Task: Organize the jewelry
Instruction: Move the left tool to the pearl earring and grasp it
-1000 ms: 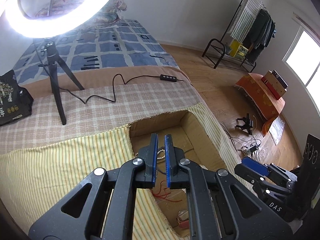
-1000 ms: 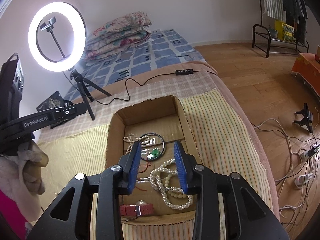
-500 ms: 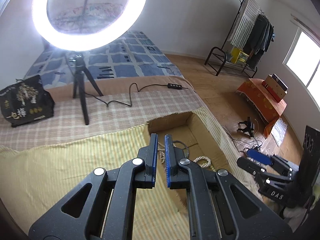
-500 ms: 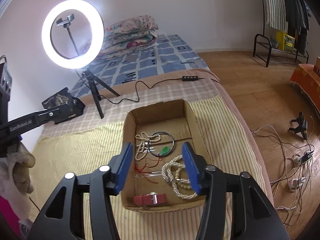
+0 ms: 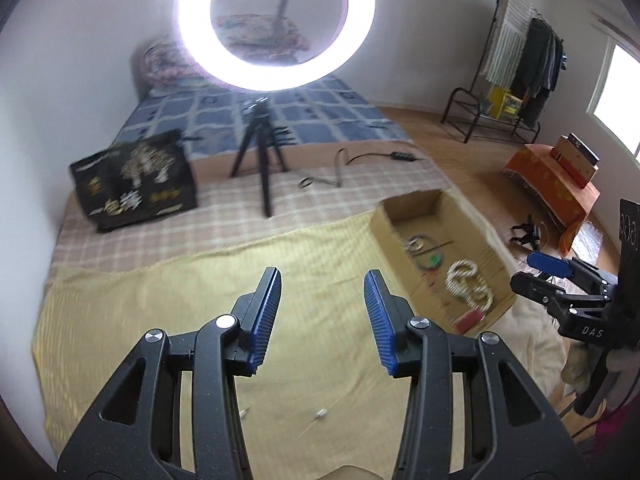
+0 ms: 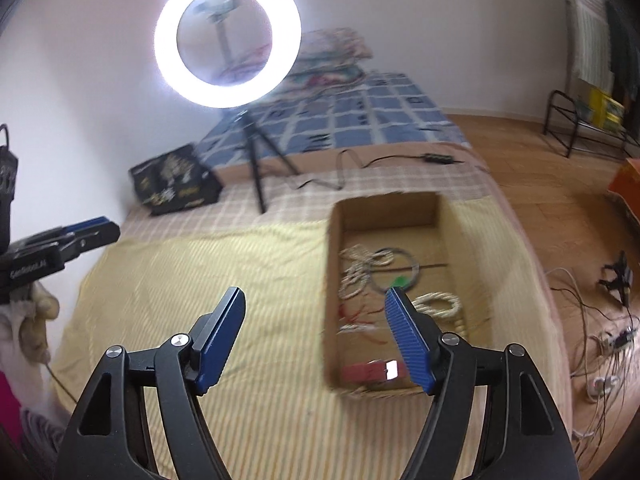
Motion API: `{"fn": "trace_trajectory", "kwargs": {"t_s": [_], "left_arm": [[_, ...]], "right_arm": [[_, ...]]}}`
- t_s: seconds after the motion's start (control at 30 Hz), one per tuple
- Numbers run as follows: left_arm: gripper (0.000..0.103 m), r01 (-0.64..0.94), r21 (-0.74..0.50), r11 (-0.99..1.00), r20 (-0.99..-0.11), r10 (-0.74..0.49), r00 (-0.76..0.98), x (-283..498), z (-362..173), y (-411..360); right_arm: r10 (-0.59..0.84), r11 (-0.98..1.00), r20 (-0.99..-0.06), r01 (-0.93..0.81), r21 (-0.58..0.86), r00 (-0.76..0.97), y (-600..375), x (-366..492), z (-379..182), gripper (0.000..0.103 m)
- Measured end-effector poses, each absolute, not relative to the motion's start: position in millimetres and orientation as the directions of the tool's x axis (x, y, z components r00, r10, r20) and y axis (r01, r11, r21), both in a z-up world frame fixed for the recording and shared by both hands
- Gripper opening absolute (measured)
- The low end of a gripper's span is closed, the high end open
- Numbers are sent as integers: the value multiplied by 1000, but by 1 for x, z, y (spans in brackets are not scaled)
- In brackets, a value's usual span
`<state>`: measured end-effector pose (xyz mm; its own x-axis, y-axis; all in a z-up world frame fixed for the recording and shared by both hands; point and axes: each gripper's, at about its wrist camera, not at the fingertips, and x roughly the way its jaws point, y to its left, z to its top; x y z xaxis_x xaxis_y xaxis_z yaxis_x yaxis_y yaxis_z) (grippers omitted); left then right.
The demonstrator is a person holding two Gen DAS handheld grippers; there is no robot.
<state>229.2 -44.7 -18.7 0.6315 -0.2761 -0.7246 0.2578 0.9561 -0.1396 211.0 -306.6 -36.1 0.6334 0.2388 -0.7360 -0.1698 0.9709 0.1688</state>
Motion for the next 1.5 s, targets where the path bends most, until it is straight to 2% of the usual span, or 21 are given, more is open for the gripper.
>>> {"fn": "trace_trajectory", "kwargs": {"t_s": [0.3,0.57,0.63,0.67,0.73,0.8,0.87,1.07,1.27,1.5], "left_arm": [[44,190,-164,968,-770,-246,589,203,-60,17],[44,191,-190,963,-824,-262,503,197,-104,34],[40,203,-192,960,-833,-269,484,196,-113,36],[35,204,-195,959,-837,-271,475,197,-117,37],[33,199,-217,956,-850,-285,443,199,-128,41],[25,193,-235,953,-862,-296,411,203,-140,44],[25,195,-241,951,-873,-300,384,204,-149,44],[19,249,-218,944,-896,-295,332,206,-168,29],[19,299,-174,938,-914,-267,305,209,-183,17],[19,333,-137,933,-929,-237,284,211,-196,13]], "right_arm": [[272,942,-741,-328,74,614,-248,186,-68,72],[342,892,-783,-442,97,520,-200,175,-110,72],[354,876,-793,-473,96,495,-189,173,-119,72],[355,870,-797,-485,90,488,-184,172,-122,72],[355,856,-809,-510,79,469,-176,171,-130,72],[352,845,-825,-528,78,442,-170,171,-139,72],[356,839,-841,-535,96,408,-169,174,-148,59],[361,831,-870,-540,137,336,-163,185,-168,46],[358,797,-885,-591,124,298,-146,188,-177,37],[338,786,-900,-608,111,274,-136,193,-188,33]]}}
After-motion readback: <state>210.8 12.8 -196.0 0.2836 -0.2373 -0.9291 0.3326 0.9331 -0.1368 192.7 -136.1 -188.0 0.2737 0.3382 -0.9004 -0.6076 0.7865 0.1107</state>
